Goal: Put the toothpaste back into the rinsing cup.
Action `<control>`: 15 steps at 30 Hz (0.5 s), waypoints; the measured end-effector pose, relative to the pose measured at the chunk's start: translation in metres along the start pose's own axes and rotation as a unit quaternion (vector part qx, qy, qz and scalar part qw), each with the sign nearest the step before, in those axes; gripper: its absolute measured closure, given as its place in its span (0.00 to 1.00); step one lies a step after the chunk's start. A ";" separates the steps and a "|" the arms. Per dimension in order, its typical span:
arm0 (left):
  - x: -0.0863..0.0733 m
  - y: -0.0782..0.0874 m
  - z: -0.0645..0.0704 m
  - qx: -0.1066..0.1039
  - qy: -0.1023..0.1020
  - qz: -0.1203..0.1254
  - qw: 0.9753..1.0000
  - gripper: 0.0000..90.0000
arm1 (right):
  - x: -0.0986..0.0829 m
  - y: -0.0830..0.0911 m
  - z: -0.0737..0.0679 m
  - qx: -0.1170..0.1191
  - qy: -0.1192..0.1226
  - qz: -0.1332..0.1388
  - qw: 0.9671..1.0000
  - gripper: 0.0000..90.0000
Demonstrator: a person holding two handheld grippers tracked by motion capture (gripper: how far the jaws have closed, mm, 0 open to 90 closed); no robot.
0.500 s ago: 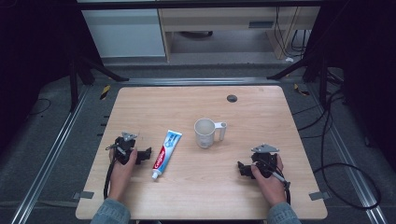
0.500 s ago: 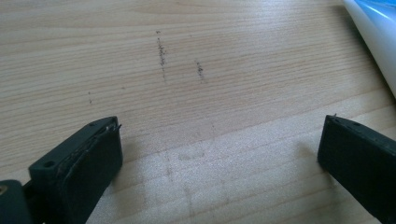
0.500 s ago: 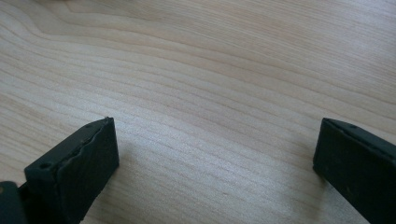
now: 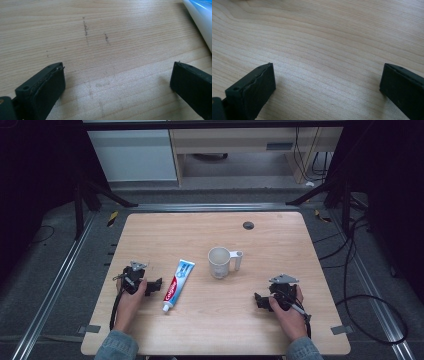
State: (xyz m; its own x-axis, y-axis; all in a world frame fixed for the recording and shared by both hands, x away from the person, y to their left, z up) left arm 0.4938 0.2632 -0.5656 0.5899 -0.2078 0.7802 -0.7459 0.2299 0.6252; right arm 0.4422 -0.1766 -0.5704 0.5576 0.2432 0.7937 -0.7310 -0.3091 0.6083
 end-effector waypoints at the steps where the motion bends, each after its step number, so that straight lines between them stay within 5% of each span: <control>1: 0.001 -0.001 0.000 -0.002 -0.001 0.000 1.000 0.00 | 0.000 0.000 0.000 0.000 0.000 0.000 1.000 0.00; 10: 0.003 0.000 -0.004 -0.020 -0.023 -0.007 1.000 0.01 | 0.000 0.000 0.000 0.002 0.003 0.001 1.000 0.01; 12: 0.012 0.007 -0.012 0.001 -0.011 0.020 1.000 0.07 | 0.000 0.000 0.000 0.003 0.003 0.001 1.000 0.01; 15: 0.023 0.016 -0.014 -0.003 0.002 0.029 1.000 0.05 | 0.000 0.001 0.000 0.004 0.005 0.001 1.000 0.01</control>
State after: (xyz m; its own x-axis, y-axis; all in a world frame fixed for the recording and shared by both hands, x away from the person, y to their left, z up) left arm 0.5004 0.2754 -0.5375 0.5472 -0.1906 0.8150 -0.7764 0.2480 0.5794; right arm 0.4415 -0.1769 -0.5701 0.5529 0.2513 0.7945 -0.7284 -0.3174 0.6072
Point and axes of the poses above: each handheld gripper's, and its own axes: y roughly backward along the jaws, x roughly out of its top, z roughly to its right, the point moved 8 cm from there along -y, roughly forward along the jaws, and after that the axes turned 6 degrees about z, right-handed, at the moved point
